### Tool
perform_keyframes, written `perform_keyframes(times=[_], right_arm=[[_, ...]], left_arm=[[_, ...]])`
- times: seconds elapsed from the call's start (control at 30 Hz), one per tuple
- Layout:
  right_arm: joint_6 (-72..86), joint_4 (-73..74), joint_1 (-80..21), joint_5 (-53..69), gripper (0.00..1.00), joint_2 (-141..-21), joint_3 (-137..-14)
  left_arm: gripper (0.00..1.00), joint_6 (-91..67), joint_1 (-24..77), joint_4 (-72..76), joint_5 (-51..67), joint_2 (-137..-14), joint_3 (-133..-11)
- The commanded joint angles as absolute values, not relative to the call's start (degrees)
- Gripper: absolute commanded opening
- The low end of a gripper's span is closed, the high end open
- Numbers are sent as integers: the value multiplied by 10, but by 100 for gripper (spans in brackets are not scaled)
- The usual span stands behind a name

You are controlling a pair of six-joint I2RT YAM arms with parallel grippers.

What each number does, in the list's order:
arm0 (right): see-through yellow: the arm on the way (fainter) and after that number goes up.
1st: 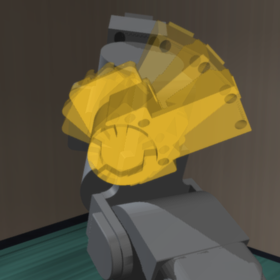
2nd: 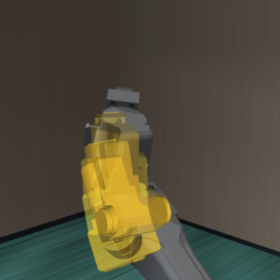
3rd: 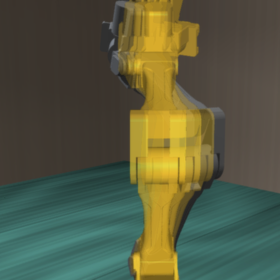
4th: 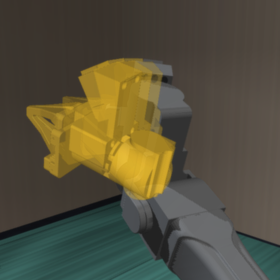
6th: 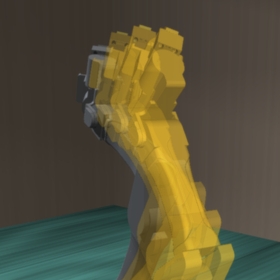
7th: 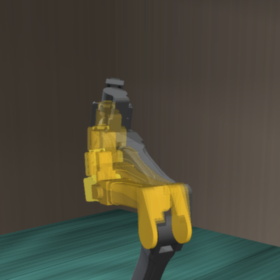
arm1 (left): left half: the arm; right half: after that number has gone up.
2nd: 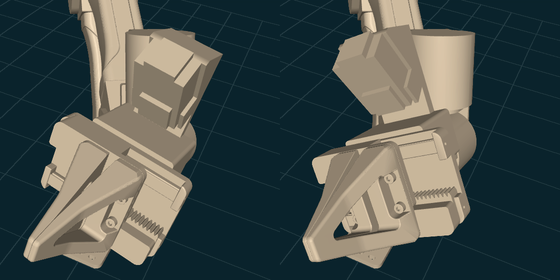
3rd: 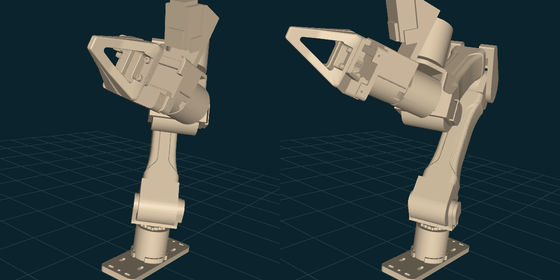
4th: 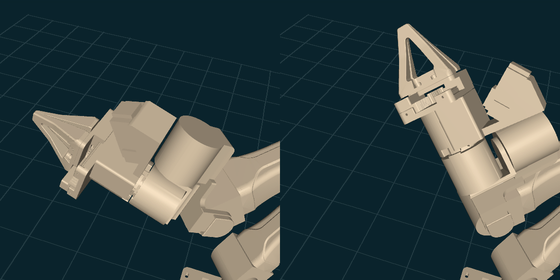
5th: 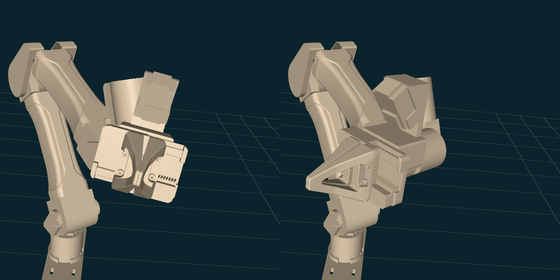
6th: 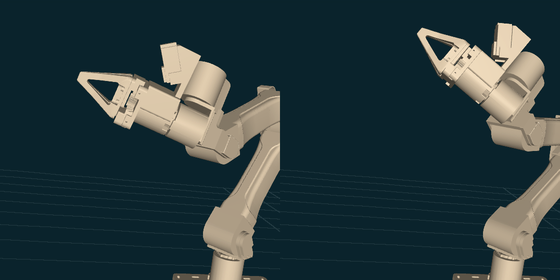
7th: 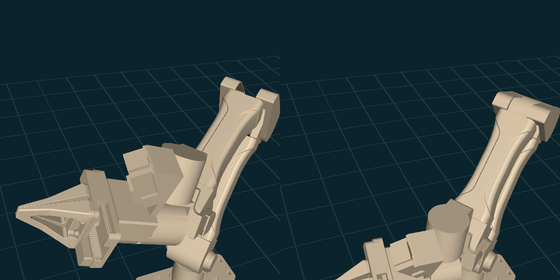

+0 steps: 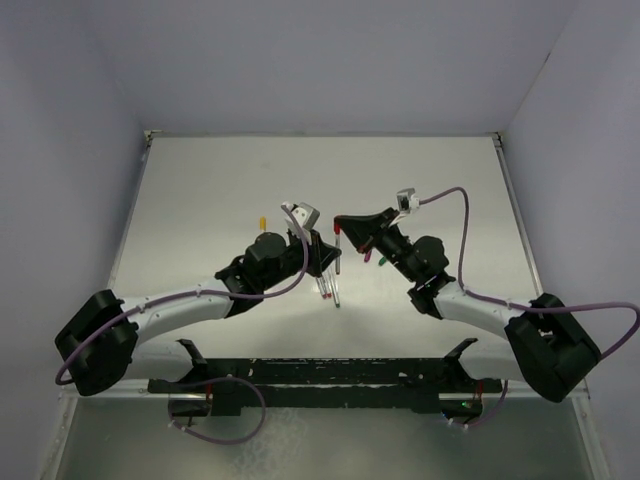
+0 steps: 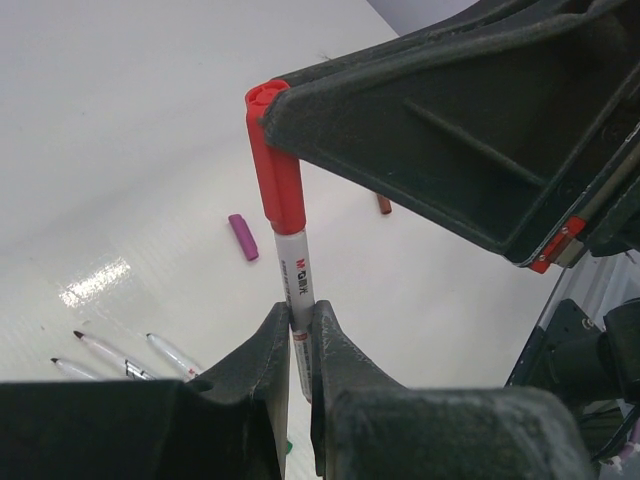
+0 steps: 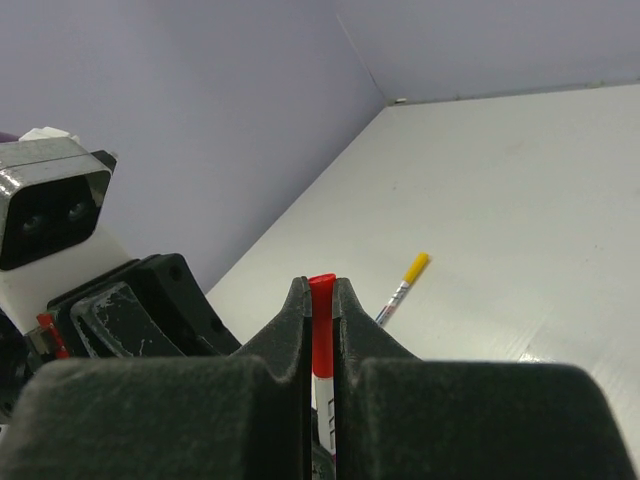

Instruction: Insert the pens into the pen caps

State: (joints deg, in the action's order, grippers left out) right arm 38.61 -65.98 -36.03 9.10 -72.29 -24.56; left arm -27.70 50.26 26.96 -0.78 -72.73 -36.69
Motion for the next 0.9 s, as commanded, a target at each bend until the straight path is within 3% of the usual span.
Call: perform_keyframes(times=[0.0, 0.87], right_arm=[[357, -520, -395, 142, 0, -739, -228], [293, -373, -454, 122, 0, -813, -308]], left_arm=[[0, -243, 476, 432, -84, -671, -419], [0, -236, 428, 409, -62, -638, -443]])
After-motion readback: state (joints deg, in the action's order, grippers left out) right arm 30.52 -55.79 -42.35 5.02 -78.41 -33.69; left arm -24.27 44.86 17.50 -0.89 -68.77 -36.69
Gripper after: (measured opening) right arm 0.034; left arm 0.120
